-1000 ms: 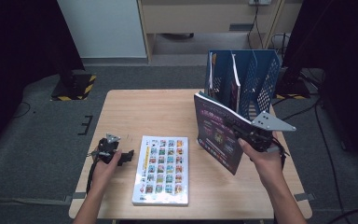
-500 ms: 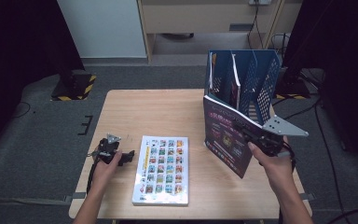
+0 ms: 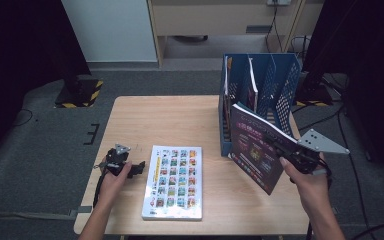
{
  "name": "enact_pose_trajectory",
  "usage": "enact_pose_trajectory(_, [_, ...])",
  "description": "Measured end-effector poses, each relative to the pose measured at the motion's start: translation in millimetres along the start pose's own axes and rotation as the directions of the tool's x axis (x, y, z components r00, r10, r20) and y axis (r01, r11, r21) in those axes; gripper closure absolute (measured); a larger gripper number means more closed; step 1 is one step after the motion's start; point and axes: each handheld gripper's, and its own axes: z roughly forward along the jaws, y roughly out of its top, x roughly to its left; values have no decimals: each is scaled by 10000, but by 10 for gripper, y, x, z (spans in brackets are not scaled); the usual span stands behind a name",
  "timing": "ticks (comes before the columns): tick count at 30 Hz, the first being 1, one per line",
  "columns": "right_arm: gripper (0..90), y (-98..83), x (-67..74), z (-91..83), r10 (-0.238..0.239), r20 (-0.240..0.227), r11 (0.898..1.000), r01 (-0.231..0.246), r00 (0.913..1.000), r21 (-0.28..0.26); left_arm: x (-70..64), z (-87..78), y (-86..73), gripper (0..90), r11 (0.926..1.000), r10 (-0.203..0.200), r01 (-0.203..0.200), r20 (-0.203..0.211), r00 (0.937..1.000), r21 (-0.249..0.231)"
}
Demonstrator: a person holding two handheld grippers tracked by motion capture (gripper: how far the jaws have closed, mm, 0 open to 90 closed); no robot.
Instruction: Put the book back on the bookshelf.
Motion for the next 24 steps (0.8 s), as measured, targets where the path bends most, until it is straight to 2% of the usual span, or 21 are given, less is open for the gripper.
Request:
enact_pose_trajectory(10, [838, 12, -63, -174, -5, 262, 10000, 6, 9997, -17, -9, 0, 1, 0, 10000, 6, -6, 13, 10000, 3])
enact_pose_trajectory(18, [839, 110, -83, -305, -59, 393, 9999, 64, 9992, -149, -15, 0, 1, 0, 10000, 21, -21, 18, 10000, 10])
enact_pose_trajectory(24, [838, 235, -76, -365, 151, 152, 9989, -144, 9998, -456, -16, 0, 1, 0, 10000, 23, -23, 18, 10000, 7])
